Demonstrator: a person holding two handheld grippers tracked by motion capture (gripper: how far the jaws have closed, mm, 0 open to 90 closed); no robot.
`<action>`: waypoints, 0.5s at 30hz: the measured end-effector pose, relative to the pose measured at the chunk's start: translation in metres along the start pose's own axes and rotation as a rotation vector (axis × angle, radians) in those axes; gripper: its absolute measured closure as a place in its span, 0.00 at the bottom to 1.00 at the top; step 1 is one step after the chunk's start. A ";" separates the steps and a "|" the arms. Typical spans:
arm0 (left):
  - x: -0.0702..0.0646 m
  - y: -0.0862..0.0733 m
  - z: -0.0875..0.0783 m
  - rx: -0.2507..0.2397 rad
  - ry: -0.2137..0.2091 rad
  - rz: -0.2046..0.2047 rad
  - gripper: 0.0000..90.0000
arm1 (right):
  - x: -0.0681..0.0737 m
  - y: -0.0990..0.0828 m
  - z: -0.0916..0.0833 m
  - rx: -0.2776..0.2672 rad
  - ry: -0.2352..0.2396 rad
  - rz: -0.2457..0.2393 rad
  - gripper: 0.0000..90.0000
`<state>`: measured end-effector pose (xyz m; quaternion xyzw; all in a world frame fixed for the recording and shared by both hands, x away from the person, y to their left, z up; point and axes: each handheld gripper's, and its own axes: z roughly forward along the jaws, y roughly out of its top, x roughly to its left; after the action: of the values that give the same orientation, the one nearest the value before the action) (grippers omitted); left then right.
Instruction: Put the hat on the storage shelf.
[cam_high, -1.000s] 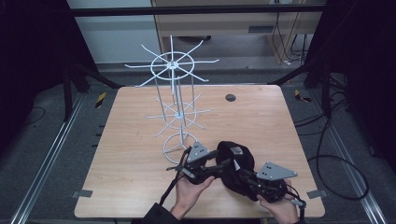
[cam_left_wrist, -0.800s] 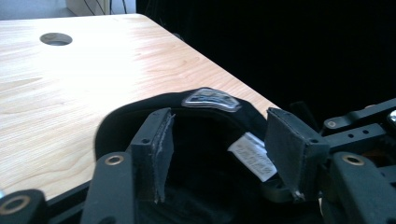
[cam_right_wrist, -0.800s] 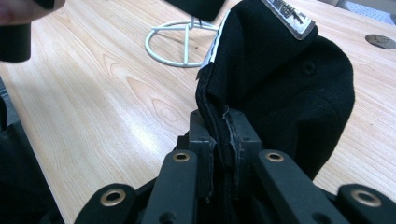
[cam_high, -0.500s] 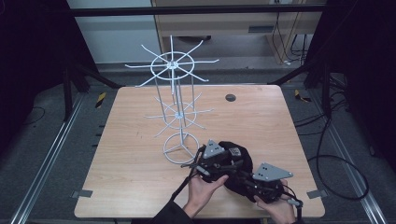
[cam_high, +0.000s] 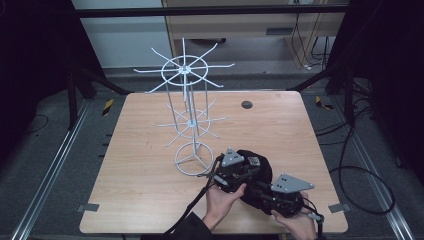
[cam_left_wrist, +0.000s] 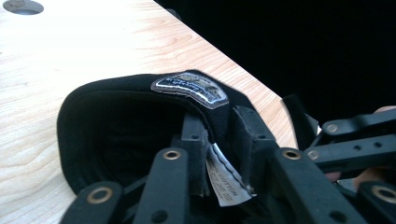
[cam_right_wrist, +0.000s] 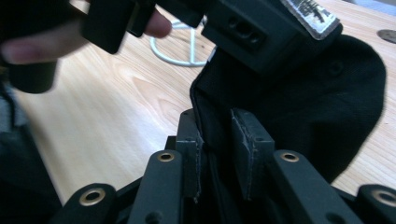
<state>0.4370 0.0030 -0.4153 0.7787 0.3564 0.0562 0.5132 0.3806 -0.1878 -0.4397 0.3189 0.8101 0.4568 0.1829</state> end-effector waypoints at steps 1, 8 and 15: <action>0.001 0.000 -0.001 -0.003 -0.002 -0.001 0.85 | 0.000 0.001 -0.002 -0.003 0.011 0.004 0.80; 0.009 0.000 -0.008 -0.008 0.013 0.013 0.89 | -0.010 0.011 -0.032 -0.104 0.055 0.069 0.71; 0.017 -0.008 -0.025 -0.028 -0.001 0.025 0.89 | -0.034 0.011 -0.052 -0.163 -0.072 0.141 0.67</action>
<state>0.4345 0.0344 -0.4156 0.7760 0.3455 0.0673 0.5234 0.3792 -0.2395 -0.4034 0.3757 0.7386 0.5210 0.2046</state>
